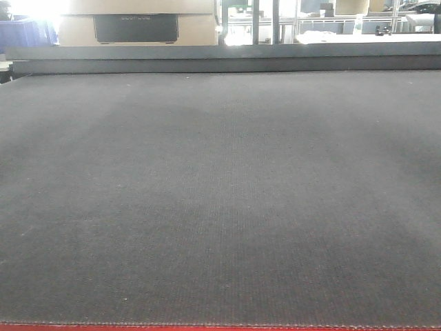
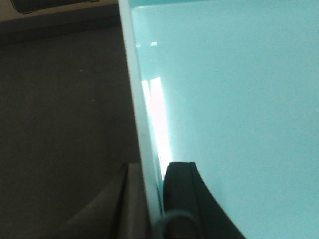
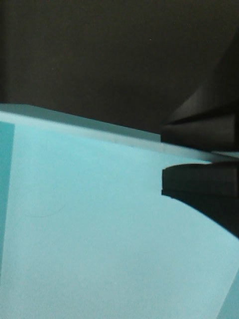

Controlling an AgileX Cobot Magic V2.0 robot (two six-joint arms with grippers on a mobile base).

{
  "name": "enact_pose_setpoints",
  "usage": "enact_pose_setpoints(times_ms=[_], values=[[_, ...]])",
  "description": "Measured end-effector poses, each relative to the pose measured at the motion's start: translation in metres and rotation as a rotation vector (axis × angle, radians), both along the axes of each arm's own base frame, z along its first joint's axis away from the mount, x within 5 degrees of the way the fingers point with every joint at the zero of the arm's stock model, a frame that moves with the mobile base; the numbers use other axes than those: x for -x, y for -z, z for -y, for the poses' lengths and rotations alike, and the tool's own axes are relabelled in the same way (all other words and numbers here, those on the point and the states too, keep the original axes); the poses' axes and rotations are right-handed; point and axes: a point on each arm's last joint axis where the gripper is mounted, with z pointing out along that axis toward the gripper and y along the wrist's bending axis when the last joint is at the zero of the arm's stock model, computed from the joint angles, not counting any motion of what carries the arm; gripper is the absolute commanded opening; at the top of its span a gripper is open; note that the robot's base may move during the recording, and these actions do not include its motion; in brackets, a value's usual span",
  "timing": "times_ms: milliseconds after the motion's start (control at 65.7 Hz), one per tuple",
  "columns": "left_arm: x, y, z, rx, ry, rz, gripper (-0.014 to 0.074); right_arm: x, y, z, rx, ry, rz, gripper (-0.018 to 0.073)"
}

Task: Fetch blue bin and place on conveyor start
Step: 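Position the held bin above the grey conveyor belt with both grippers, then lower the bin onto the belt and open both grippers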

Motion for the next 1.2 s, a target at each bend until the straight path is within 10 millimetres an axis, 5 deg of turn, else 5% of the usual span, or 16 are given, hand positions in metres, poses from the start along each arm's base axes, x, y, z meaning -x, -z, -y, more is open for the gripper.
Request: enact_pose_setpoints(times_ms=[335, 731, 1020, 1096, 1203], values=[[0.001, 0.036, 0.009, 0.021, 0.038, -0.232, -0.0111, 0.005, 0.035, 0.000, 0.040, -0.017, -0.195, -0.0152], [-0.020, 0.169, 0.020, 0.007, 0.035, -0.393, -0.0111, -0.023, 0.157, 0.000, 0.026, 0.055, -0.308, -0.0152], [-0.027, 0.221, 0.023, 0.048, 0.049, -0.337, -0.0111, -0.051, 0.208, -0.002, 0.058, 0.067, -0.377, -0.0141], [-0.031, 0.230, 0.025, 0.041, 0.047, -0.358, -0.0096, -0.057, 0.219, -0.003, 0.064, 0.067, -0.405, -0.0073], [-0.036, 0.243, 0.027, 0.036, 0.042, -0.398, 0.0052, -0.062, 0.229, -0.003, 0.077, 0.063, -0.434, 0.0127]])
